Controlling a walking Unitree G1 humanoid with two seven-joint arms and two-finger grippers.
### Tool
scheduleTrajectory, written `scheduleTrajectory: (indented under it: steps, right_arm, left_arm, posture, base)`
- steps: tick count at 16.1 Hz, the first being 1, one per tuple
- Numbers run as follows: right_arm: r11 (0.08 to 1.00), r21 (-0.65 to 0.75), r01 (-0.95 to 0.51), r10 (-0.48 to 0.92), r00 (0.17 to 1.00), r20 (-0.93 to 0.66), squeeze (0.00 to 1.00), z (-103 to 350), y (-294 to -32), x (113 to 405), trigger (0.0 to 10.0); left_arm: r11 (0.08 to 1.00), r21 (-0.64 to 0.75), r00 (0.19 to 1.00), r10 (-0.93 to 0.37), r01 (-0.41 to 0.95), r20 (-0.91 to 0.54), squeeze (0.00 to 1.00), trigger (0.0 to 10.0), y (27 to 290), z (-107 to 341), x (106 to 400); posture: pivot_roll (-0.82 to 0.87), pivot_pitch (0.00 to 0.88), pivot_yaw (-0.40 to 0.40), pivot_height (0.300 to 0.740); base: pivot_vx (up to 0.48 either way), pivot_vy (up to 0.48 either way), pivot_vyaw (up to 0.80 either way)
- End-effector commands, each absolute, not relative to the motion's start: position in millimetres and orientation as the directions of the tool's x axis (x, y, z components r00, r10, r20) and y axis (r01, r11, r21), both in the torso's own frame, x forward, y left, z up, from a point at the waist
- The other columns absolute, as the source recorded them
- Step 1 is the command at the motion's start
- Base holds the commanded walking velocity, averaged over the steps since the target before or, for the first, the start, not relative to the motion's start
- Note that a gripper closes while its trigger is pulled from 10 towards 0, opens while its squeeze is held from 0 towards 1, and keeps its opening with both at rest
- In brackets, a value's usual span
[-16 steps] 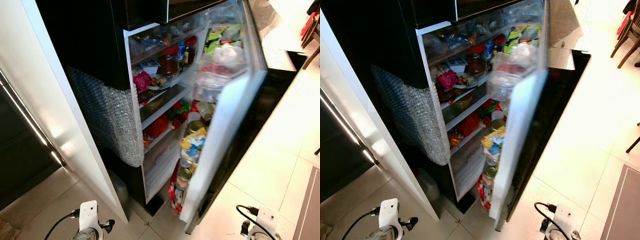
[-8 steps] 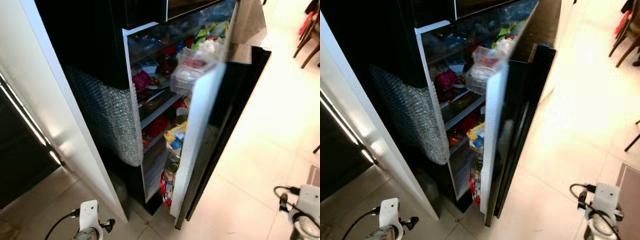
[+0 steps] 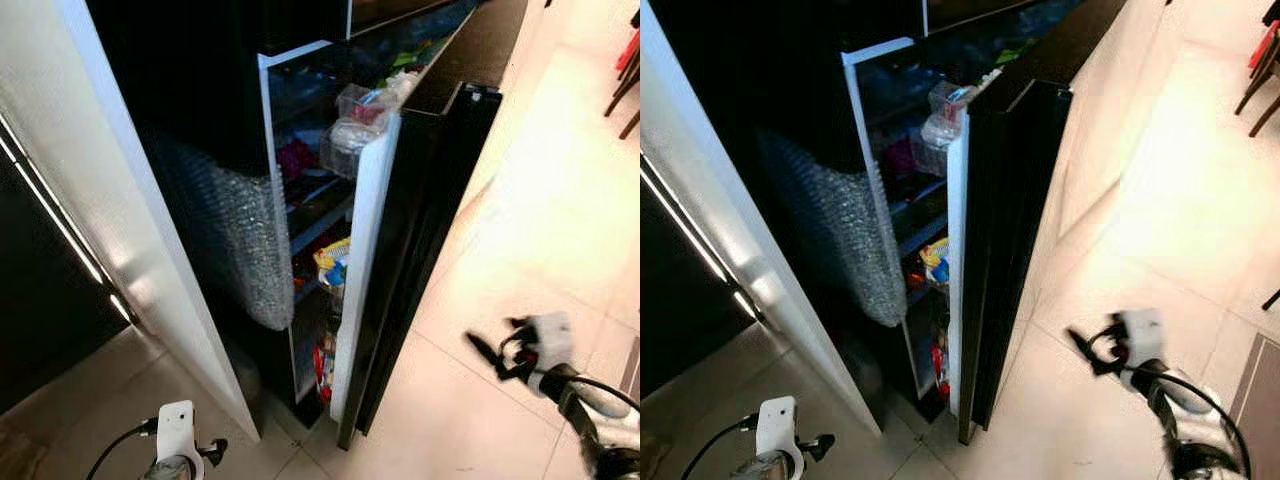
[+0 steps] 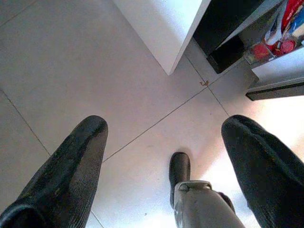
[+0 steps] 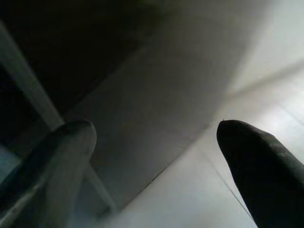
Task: Restocking fridge
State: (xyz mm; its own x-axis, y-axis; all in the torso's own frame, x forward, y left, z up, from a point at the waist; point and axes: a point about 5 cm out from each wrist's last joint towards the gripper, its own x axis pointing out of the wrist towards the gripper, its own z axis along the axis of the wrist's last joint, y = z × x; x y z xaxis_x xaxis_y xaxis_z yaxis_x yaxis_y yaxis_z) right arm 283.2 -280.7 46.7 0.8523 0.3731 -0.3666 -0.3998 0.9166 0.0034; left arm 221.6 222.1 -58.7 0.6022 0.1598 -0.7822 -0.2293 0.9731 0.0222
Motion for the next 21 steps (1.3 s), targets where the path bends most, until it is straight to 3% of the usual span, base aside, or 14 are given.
scheduleTrajectory:
  steps: [1, 5, 7, 9, 11, 14, 21]
  right_arm:
    - [0.861, -0.052, -0.507, 0.443, 0.795, -0.414, 0.0, 52, -282, 283, 10.0]
    - [0.721, -0.032, -0.692, 0.63, 0.673, -0.387, 0.0, 68, -267, 286, 10.0]
    - [0.688, -0.042, -0.725, 0.685, 0.666, -0.295, 0.0, 85, -249, 301, 10.0]
    - [0.604, -0.073, -0.794, 0.761, 0.601, -0.244, 0.0, 97, -222, 309, 10.0]
    - [0.607, -0.082, -0.79, 0.762, 0.609, -0.221, 0.0, 100, -211, 315, 10.0]
    - [0.527, -0.092, -0.845, 0.822, 0.534, -0.195, 0.0, 102, -185, 311, 10.0]
    - [0.554, -0.188, -0.811, 0.805, 0.579, -0.131, 0.0, 125, -151, 332, 10.0]
  left_arm:
    - [0.975, 0.035, 0.592, 0.163, -0.221, -0.789, 0.0, 10.0, 224, -60, 218]
    - [0.975, 0.036, 0.594, 0.164, -0.221, -0.788, 0.0, 10.0, 225, -60, 219]
    - [0.973, 0.033, 0.595, 0.166, -0.228, -0.787, 0.0, 10.0, 225, -59, 220]
    - [0.971, 0.031, 0.595, 0.17, -0.237, -0.786, 0.0, 10.0, 225, -59, 220]
    - [0.97, 0.029, 0.594, 0.172, -0.243, -0.785, 0.0, 10.0, 225, -59, 220]
    - [0.967, 0.025, 0.595, 0.175, -0.252, -0.784, 0.0, 10.0, 224, -59, 220]
    - [0.968, 0.023, 0.595, 0.174, -0.252, -0.784, 0.0, 10.0, 224, -59, 221]
  posture:
    - [-0.03, 0.0, 0.031, 0.74]
    - [-0.03, 0.0, 0.025, 0.74]
    - [-0.02, 0.0, 0.022, 0.74]
    - [-0.01, 0.0, 0.017, 0.74]
    - [-0.01, 0.0, 0.014, 0.74]
    - [0.0, 0.0, 0.012, 0.74]
    - [0.0, 0.0, 0.01, 0.74]
  base:
    - [0.0, 0.0, 0.0]
    - [0.0, 0.0, 0.0]
    - [0.0, 0.0, 0.0]
    - [0.0, 0.0, 0.0]
    - [0.0, 0.0, 0.0]
    - [0.0, 0.0, 0.0]
    - [0.0, 0.0, 0.0]
